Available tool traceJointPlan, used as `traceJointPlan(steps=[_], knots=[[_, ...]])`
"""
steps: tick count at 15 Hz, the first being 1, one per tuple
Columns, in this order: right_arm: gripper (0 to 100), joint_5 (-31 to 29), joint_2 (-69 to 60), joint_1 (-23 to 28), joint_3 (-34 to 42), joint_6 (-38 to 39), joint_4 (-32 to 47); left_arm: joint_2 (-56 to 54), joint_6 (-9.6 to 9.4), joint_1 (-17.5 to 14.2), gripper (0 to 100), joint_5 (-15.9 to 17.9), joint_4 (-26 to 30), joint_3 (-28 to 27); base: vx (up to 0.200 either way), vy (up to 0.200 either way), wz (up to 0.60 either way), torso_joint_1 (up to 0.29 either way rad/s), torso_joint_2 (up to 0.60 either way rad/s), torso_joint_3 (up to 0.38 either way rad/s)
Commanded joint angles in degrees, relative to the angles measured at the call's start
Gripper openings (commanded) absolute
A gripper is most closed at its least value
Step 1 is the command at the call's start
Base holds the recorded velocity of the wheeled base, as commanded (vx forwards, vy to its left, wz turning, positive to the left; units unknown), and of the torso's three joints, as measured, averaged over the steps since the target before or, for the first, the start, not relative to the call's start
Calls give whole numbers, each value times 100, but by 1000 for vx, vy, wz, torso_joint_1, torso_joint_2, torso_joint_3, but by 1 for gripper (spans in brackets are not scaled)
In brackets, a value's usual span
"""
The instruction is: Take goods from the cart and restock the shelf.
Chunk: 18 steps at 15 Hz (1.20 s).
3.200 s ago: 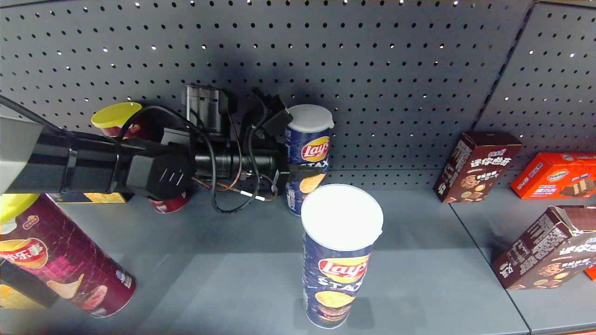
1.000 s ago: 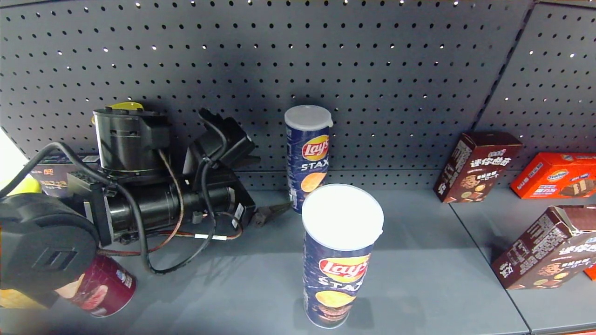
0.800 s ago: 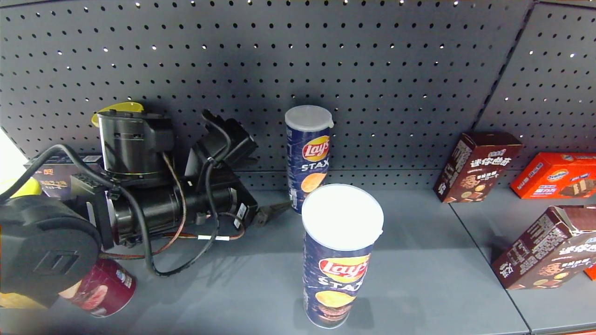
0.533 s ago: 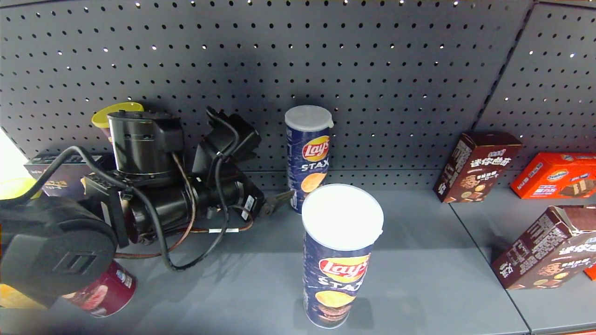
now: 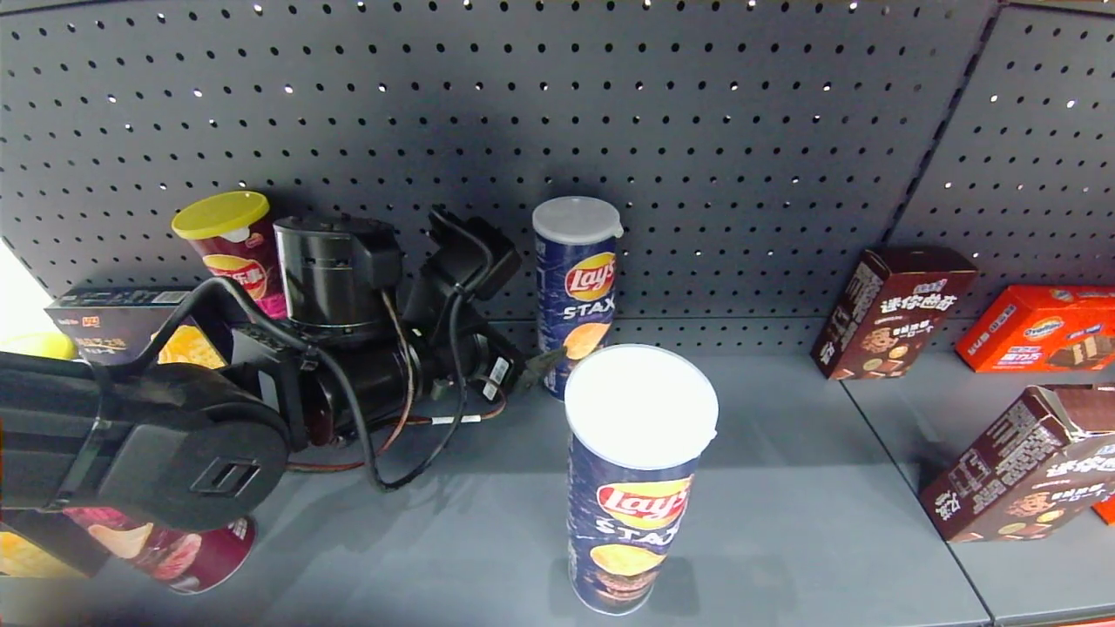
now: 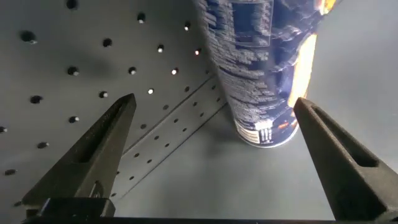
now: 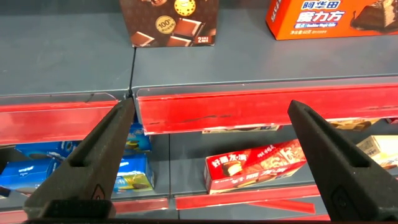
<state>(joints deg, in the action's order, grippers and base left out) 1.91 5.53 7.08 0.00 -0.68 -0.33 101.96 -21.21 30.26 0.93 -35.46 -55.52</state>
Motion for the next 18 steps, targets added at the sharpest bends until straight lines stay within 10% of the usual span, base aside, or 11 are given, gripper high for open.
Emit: traceJointPlan(steps=[1,18], knots=[[100,2,0,4,0,-2,-2,105,-6,24,100,-14,-13,-12,0,0,0,0,0,0],[100,2,0,4,0,-2,-2,113,12,-73,100,-488,-84,-56,0,0,0,0,0,0]])
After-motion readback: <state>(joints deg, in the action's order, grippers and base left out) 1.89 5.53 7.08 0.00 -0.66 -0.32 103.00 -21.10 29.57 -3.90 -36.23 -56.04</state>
